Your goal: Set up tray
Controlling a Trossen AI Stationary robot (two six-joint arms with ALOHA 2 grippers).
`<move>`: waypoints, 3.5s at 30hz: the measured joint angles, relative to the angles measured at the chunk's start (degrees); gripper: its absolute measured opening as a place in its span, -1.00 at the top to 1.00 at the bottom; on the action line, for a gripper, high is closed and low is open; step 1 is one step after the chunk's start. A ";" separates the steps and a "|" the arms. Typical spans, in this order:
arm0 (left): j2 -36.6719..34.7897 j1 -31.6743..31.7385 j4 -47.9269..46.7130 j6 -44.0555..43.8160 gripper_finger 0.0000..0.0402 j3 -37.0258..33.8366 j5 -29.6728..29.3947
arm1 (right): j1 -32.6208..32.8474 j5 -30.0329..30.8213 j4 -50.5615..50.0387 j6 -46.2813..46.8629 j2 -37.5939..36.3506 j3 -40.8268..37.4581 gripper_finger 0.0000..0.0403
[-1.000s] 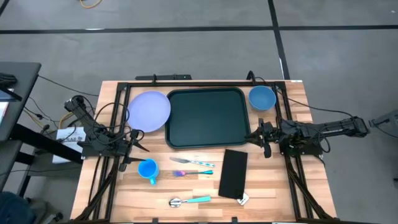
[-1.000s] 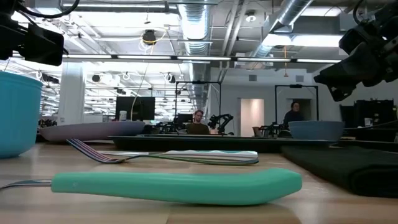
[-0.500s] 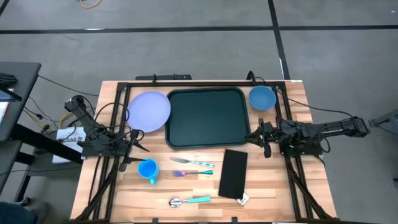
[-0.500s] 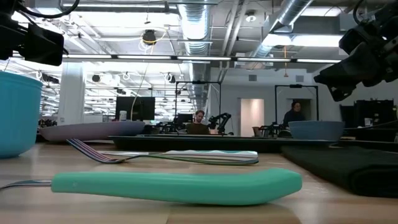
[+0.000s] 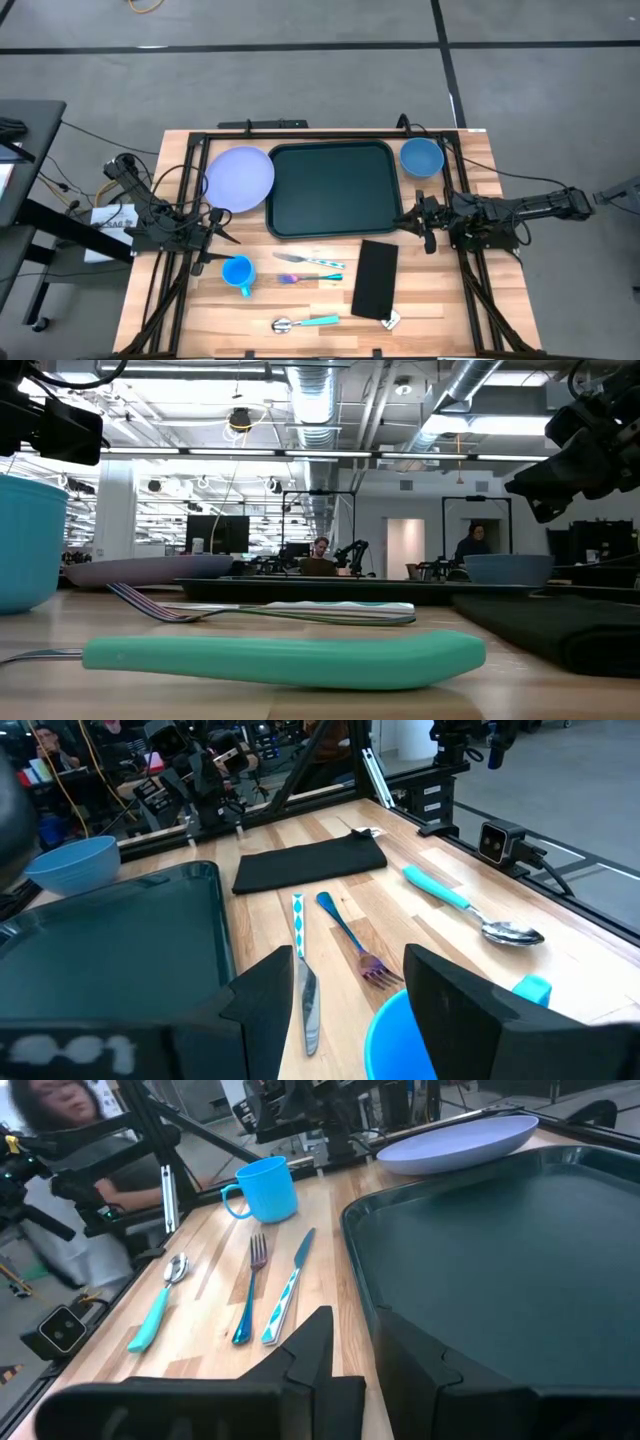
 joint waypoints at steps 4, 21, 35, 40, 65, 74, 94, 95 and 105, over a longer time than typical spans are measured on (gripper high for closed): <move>-0.01 0.00 0.00 0.02 0.10 0.00 0.00 | 0.02 -0.01 -0.01 0.00 -0.01 0.02 0.66; 0.01 0.00 0.00 -0.22 0.10 0.00 0.00 | 0.01 -0.01 -0.01 -0.01 0.00 0.01 0.66; 0.00 -0.02 0.00 -0.43 0.10 0.00 0.00 | 0.02 -0.01 0.00 0.00 0.01 0.02 0.66; -0.01 -0.02 0.00 -0.03 0.10 0.00 0.00 | 0.02 0.00 -0.01 0.00 -0.01 0.02 0.66; 0.01 -0.01 0.06 -6.35 0.10 0.00 0.01 | -1.09 1.68 0.73 -22.14 -0.05 0.01 0.66; 0.00 0.00 2.11 -3.98 0.10 -0.22 -0.53 | -2.23 1.54 0.45 -16.03 -0.03 0.01 0.66; 7.38 0.00 -2.10 -17.73 0.10 7.75 4.80 | -2.23 1.54 25.30 -8.22 -0.05 0.02 0.66; 9.55 0.00 -3.92 -18.50 0.10 9.36 4.74 | -2.23 1.54 25.83 -9.14 -0.05 0.02 0.66; 35.55 0.01 -29.20 -27.65 0.10 28.76 8.06 | -2.21 9.76 27.53 -10.72 -0.03 0.00 0.66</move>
